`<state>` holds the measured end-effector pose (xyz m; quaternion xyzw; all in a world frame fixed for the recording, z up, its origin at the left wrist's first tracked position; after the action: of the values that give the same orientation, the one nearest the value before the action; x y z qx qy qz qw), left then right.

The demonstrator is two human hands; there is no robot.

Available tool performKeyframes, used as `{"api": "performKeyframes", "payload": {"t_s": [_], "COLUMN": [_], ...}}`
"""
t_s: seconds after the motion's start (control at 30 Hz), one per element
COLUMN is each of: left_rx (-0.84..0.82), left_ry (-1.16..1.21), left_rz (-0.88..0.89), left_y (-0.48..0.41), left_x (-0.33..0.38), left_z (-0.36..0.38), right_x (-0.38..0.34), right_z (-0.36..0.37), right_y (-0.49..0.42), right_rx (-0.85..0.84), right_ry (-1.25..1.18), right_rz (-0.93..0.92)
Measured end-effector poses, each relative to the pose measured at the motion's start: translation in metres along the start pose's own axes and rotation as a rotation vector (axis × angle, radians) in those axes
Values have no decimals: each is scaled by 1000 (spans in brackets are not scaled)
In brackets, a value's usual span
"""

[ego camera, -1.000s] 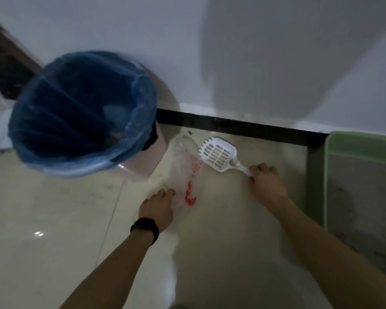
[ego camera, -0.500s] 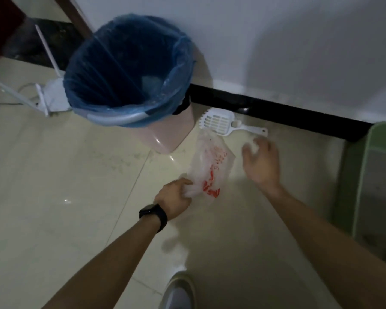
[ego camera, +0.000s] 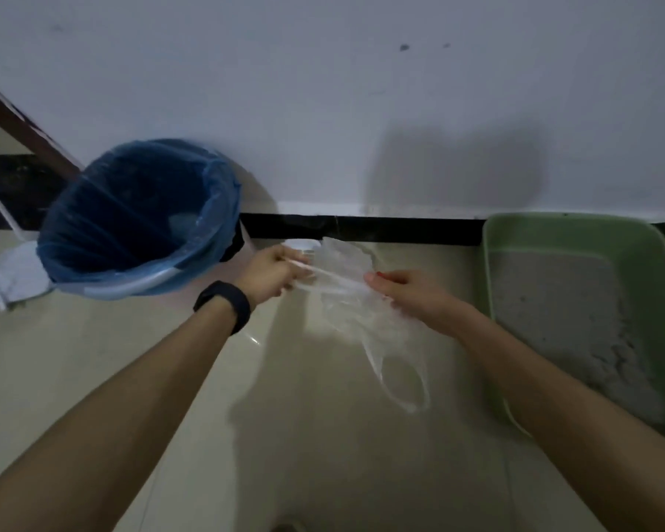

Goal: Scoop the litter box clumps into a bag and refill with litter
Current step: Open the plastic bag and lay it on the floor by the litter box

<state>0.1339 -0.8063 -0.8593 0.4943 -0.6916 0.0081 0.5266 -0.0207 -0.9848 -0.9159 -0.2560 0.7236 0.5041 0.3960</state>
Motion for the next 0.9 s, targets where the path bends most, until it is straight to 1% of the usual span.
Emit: {"api": "performKeyframes", "payload": {"t_s": [0.03,0.07,0.1,0.13,0.2,0.23,0.27,0.33,0.37,0.4,0.43,0.47,0.5,0.53,0.57,0.6,0.63,0.7,0.73,0.77,0.83,0.9], "left_rx": [-31,-70,-95,-97,-33,8,35,65,85,106,123,117,107,77,1,-117,-235,-393,-428,-441,-385,-222], "left_ry": [96,138,93,-25,-312,-426,-505,-606,-679,-735,-726,-644,-495,-315,-138,22,170,409,537,673,979,1268], "left_rz": [-1,30,87,156,289,343,375,362,358,358,350,317,250,165,80,-17,-112,-211,-218,-200,-154,-145], "left_y": [3,6,8,9,12,13,13,4,0,-5,-8,-12,-15,-16,-15,-12,-7,4,6,8,4,-1], "left_x": [11,18,24,26,23,19,13,-2,-8,-12,-12,-14,-15,-17,-18,-19,-20,-24,-25,-25,-28,-31], "left_z": [1,7,16,27,54,66,78,90,91,88,81,72,60,48,38,31,27,26,27,29,30,29], "right_x": [-4,-6,-6,-6,-7,-6,-6,-2,0,1,1,4,6,10,14,19,25,35,39,42,51,62], "right_z": [0,1,3,5,6,7,8,7,4,-2,-9,-16,-23,-31,-37,-42,-44,-48,-46,-43,-39,-38], "right_y": [-2,-2,-3,-2,2,3,4,8,11,15,18,21,24,25,28,29,30,30,32,34,33,28], "right_rx": [31,68,100,124,141,123,79,-32,-71,-90,-93,-86,-48,6,48,74,90,82,22,-60,-191,-218], "right_ry": [9,27,56,86,141,122,41,-190,-237,-200,-77,109,327,476,490,402,231,-215,-446,-649,-947,-1181], "right_rz": [-3,6,15,27,53,72,104,173,170,136,76,4,-64,-107,-121,-109,-76,33,93,133,138,87]}}
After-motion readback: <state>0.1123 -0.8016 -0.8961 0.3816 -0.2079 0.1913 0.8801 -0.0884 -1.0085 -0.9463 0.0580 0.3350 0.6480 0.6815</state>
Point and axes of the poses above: each hand's wrist, its own y-axis away from the middle knuckle, its own z-axis out of the palm, x = y × z, the point moved 2 cm from there along -y, towards the middle knuckle, and after that the axes turned 2 degrees about -y, right-handed, at the moved point
